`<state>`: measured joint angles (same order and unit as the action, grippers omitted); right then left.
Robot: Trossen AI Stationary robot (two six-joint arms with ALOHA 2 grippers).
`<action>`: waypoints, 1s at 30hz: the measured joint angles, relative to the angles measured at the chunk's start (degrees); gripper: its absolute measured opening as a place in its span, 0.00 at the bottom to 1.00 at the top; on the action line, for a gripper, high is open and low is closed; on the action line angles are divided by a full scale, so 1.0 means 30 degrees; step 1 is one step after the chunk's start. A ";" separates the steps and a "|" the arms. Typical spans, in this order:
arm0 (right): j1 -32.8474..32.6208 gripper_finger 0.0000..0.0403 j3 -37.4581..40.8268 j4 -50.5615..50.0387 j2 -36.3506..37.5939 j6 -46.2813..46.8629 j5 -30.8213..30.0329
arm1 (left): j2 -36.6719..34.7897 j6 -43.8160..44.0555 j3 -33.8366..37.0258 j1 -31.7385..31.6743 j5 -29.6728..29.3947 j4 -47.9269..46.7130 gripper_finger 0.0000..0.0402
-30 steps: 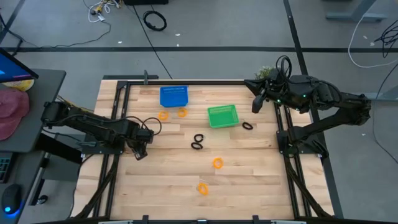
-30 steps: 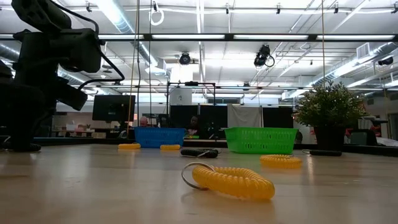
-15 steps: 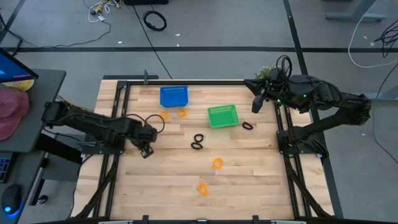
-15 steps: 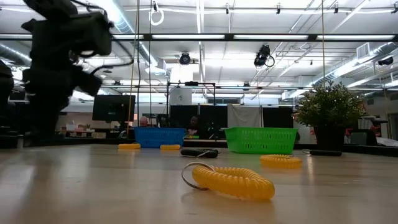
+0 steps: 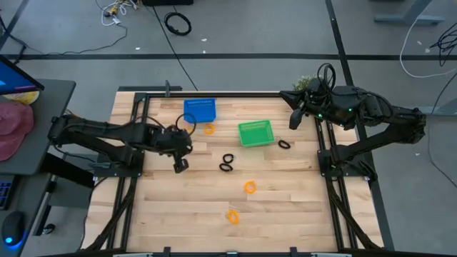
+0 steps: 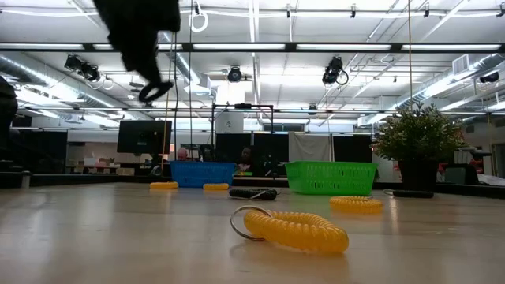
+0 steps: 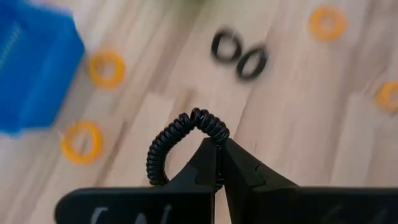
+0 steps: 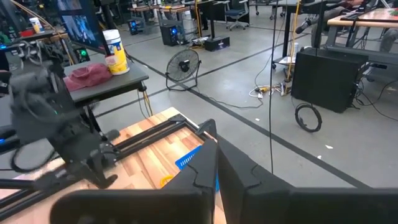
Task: Sort spring keychains
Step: Put the black spring keychain into the green bin
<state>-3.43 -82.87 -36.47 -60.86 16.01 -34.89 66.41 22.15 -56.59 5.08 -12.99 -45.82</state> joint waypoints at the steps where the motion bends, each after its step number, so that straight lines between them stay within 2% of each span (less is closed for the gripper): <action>1: 0.0002 0.04 0.0000 -0.0004 0.0000 0.0000 0.0000 | 0.0000 -0.0180 -0.0484 0.0000 -0.0093 0.0007 0.02; 7: 0.0002 0.04 0.0000 -0.0007 0.0000 0.0000 0.0000 | -0.0007 -0.1504 -0.3353 -0.0007 -0.0514 0.0224 0.02; 10: -0.0002 0.04 0.0000 -0.0007 0.0000 -0.0004 0.0000 | -0.0121 -0.2680 -0.4520 -0.0007 0.0372 0.1175 0.02; 14: -0.0005 0.04 0.0000 -0.0015 0.0000 0.0000 0.0004 | -0.0583 -0.4527 -0.5513 -0.0007 0.2636 0.3305 0.02; 17: -0.0005 0.04 0.0000 -0.0079 0.0000 -0.0007 0.0007 | -0.1116 -0.5642 -0.5658 -0.0007 0.4412 0.6444 0.02; 24: 0.0002 0.04 0.0000 -0.0139 0.0007 -0.0509 0.0946 | -0.2012 -0.5707 -0.5680 -0.0526 0.8880 1.4412 0.02; 27: -0.0004 0.04 0.0000 -0.0101 0.0007 -0.0576 0.1012 | -0.2174 -0.5567 -0.5671 -0.0714 1.0745 1.6752 0.02; 30: 0.0002 0.04 0.0000 -0.0112 0.0007 -0.0584 0.1013 | -0.2191 -0.5508 -0.5680 -0.0787 1.1285 1.7573 0.02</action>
<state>-3.42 -82.87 -36.81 -60.84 14.26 -31.86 59.84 5.63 -73.63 2.72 20.87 6.90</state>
